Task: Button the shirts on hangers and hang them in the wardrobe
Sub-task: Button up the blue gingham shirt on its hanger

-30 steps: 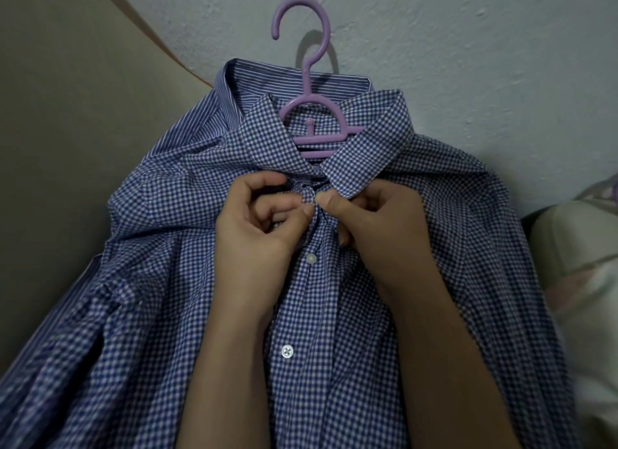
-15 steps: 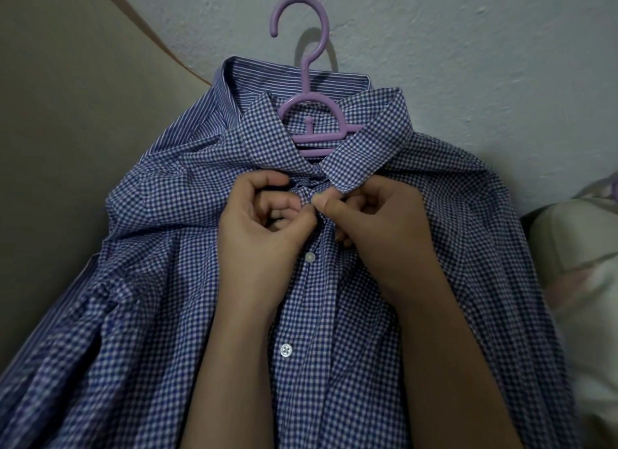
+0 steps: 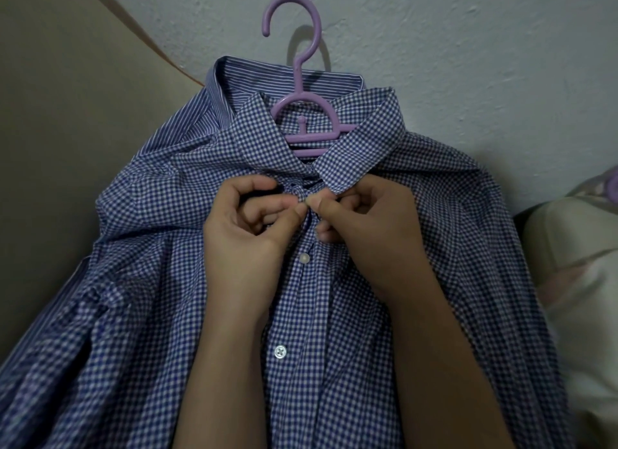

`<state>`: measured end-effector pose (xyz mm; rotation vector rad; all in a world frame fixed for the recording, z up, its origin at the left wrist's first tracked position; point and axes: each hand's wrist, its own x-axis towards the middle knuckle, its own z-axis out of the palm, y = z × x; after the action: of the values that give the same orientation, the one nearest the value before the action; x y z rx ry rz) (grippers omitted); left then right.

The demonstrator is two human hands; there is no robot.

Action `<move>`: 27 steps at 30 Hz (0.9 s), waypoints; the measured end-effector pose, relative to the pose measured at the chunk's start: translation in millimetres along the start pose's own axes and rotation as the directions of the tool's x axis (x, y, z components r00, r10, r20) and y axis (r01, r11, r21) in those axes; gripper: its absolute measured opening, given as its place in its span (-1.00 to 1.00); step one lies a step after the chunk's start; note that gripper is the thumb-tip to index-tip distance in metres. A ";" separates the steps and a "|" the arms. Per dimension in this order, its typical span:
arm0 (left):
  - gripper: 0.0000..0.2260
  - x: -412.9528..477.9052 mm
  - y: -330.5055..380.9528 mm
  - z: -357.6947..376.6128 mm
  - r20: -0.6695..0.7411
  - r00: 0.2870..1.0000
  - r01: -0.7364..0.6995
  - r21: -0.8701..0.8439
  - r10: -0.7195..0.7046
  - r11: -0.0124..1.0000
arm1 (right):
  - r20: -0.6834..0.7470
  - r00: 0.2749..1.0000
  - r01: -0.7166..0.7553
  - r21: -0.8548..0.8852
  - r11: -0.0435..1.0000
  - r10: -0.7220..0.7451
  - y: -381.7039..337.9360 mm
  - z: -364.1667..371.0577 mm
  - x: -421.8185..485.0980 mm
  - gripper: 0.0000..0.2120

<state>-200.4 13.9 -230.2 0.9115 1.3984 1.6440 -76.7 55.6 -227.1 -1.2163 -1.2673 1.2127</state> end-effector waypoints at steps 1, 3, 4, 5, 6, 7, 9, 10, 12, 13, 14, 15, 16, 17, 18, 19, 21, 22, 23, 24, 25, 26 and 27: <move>-0.68 -0.1 0.3 0.1 -0.001 1.000 0.001 -0.007 -0.001 1.000 | -0.001 1.000 0.000 0.001 1.000 0.000 0.1 0.0 0.1 -0.74; -0.69 -0.2 0.3 0.0 -0.008 1.000 0.003 -0.022 -0.003 1.000 | -0.005 1.000 -0.004 0.008 1.000 0.004 0.9 -0.2 0.7 -0.71; -0.70 -0.4 0.2 0.0 -0.009 1.000 0.005 -0.031 -0.005 0.999 | -0.008 1.000 -0.005 0.011 1.000 0.005 1.5 -0.1 0.9 -0.70; -0.71 -0.4 0.2 0.1 -0.006 1.000 0.007 -0.039 -0.008 0.999 | -0.011 1.000 -0.004 0.013 1.000 0.004 2.0 -0.1 1.1 -0.68; -0.72 -0.6 -0.1 0.2 -0.003 1.000 0.009 -0.038 -0.009 0.999 | -0.012 1.000 -0.002 0.014 1.000 0.002 2.1 0.3 1.1 -0.67; -0.73 -0.6 -0.4 0.9 0.002 1.000 0.009 -0.032 -0.009 0.999 | -0.012 1.000 0.000 0.015 1.000 0.000 1.8 0.4 1.0 -0.67; -0.76 -0.9 -0.7 1.6 0.004 1.000 0.010 -0.025 -0.010 1.000 | -0.006 1.000 0.003 0.013 1.000 -0.003 1.3 0.3 0.8 -0.67; -0.78 -1.1 -0.5 1.7 0.000 1.000 0.012 -0.034 -0.012 0.999 | -0.003 1.000 0.004 0.012 1.000 -0.004 1.1 0.0 0.7 -0.67; -0.84 -1.0 -0.2 0.1 -0.011 1.000 0.015 -0.057 -0.016 0.998 | 0.001 1.000 0.006 0.016 1.000 -0.006 0.8 -0.2 0.4 -0.65; -0.86 -0.9 -0.1 -0.7 -0.015 1.000 0.018 -0.066 -0.019 0.998 | 0.002 1.000 0.006 0.020 1.000 -0.006 0.7 -0.4 0.4 -0.65; -0.86 -0.7 0.0 -1.1 -0.015 1.000 0.024 -0.074 -0.025 0.997 | 0.004 1.000 0.006 0.024 1.000 -0.006 0.4 -0.9 0.5 -0.66; -0.86 -0.6 0.3 -1.3 -0.014 0.999 0.032 -0.082 -0.033 0.996 | 0.008 1.000 0.004 0.026 1.000 -0.004 0.1 -1.2 0.5 -0.67; -0.85 -0.5 0.7 -1.2 -0.012 0.999 0.039 -0.090 -0.041 0.995 | 0.013 1.000 0.001 0.027 1.000 -0.001 -0.2 -1.5 0.4 -0.69; -0.83 -0.5 1.1 -1.0 -0.010 0.999 0.047 -0.101 -0.048 0.994 | 0.020 1.000 -0.002 0.027 1.000 0.002 -0.7 -1.6 0.2 -0.70; -0.82 -0.5 1.5 -0.8 -0.009 0.998 0.054 -0.111 -0.056 0.992 | 0.025 1.000 -0.004 0.028 1.000 0.003 -1.1 -1.6 0.0 -0.72; -0.80 -0.3 1.7 -0.5 -0.009 0.998 0.060 -0.118 -0.062 0.991 | 0.027 1.000 -0.005 0.027 1.000 0.004 -1.4 -1.7 -0.3 -0.73; -0.77 -0.1 2.8 0.3 -0.010 0.997 0.070 -0.126 -0.072 0.990 | 0.033 0.999 -0.009 0.024 1.000 0.008 -1.9 -2.0 -0.5 -0.76; -0.76 0.0 3.3 1.1 -0.010 0.997 0.076 -0.131 -0.078 0.989 | 0.038 0.999 -0.012 0.024 1.000 0.011 -2.1 -2.1 -0.6 -0.76; -0.75 0.0 3.5 1.4 -0.012 0.996 0.080 -0.135 -0.083 0.988 | 0.045 0.999 -0.016 0.025 1.000 0.015 -2.3 -2.1 -0.8 -0.77; -0.74 0.2 3.6 1.8 -0.014 0.996 0.084 -0.137 -0.086 0.987 | 0.053 0.998 -0.022 0.028 0.999 0.021 -2.6 -2.4 -0.8 -0.77; -0.74 0.3 3.6 2.2 -0.015 0.996 0.085 -0.137 -0.088 0.987 | 0.063 0.998 -0.029 0.032 0.999 0.027 -2.8 -2.6 -0.8 -0.78; -0.74 0.3 3.8 2.5 -0.014 0.996 0.086 -0.137 -0.088 0.987 | 0.074 0.997 -0.037 0.040 0.999 0.034 -3.2 -3.1 -1.0 -0.77; -0.73 0.1 4.1 2.8 -0.011 0.996 0.086 -0.136 -0.088 0.987 | 0.086 0.995 -0.046 0.052 0.998 0.042 -3.5 -3.7 -1.0 -0.76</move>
<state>-198.4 14.9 -225.7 0.7500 1.3022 1.6617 -73.1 54.7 -223.5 -1.1698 -1.2671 1.3345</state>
